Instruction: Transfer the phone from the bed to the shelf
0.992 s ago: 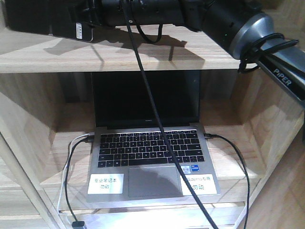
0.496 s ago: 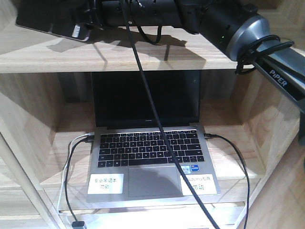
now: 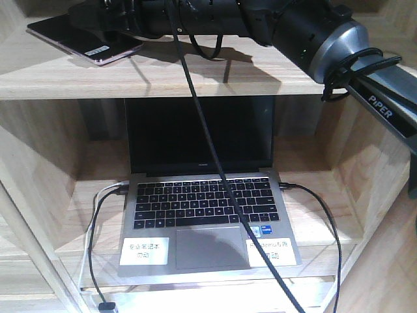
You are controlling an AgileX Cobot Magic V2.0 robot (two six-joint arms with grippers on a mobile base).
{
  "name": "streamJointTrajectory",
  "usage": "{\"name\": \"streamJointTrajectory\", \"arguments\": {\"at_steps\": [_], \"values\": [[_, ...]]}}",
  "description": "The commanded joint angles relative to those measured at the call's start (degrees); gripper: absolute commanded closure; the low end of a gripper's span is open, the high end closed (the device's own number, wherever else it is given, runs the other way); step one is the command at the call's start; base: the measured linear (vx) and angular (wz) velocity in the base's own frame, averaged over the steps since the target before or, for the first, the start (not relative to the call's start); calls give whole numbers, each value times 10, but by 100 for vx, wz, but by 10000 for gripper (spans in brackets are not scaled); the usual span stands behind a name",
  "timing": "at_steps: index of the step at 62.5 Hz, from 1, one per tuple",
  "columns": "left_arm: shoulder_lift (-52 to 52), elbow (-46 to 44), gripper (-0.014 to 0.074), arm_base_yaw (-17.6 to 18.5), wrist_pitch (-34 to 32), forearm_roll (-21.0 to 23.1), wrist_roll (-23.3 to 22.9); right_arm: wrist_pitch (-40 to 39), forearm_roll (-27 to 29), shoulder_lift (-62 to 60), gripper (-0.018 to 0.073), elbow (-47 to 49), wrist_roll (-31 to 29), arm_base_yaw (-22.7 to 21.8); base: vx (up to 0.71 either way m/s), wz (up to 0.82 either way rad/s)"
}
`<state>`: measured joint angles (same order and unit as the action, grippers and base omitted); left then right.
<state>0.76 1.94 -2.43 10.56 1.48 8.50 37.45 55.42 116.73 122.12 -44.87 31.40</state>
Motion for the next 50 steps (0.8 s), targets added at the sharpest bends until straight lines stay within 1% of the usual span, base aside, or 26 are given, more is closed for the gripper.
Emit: {"name": "streamJointTrajectory", "arguments": {"at_steps": [1, 10, 15, 23, 28, 32, 38, 50], "values": [[8, -12, 595, 2, -41, 5, -3, -20, 5, -46, -6, 18, 20, -3, 0, 0], [8, -12, 595, 2, -41, 5, -3, -19, -37, -70, 63, 18, 44, -3, 0, 0], [8, -12, 595, 2, -41, 5, -3, -11, -63, -86, 124, 18, 50, -3, 0, 0], [8, -12, 595, 2, -41, 5, -3, 23, -127, -118, 312, 16, 104, -3, 0, 0], [8, -12, 595, 2, -41, 5, -3, 33, -162, -141, 468, 3, 138, -3, 0, 0], [8, -12, 595, 2, -41, 5, -3, 29, -187, -161, 576, -17, 148, -3, 0, 0], [8, -12, 595, 2, -41, 5, -3, -4, -204, -206, 570, -77, 148, -3, 0, 0], [8, -12, 595, 2, -41, 5, -3, -126, -204, -319, 566, -249, 141, -3, 0, 0]]}}
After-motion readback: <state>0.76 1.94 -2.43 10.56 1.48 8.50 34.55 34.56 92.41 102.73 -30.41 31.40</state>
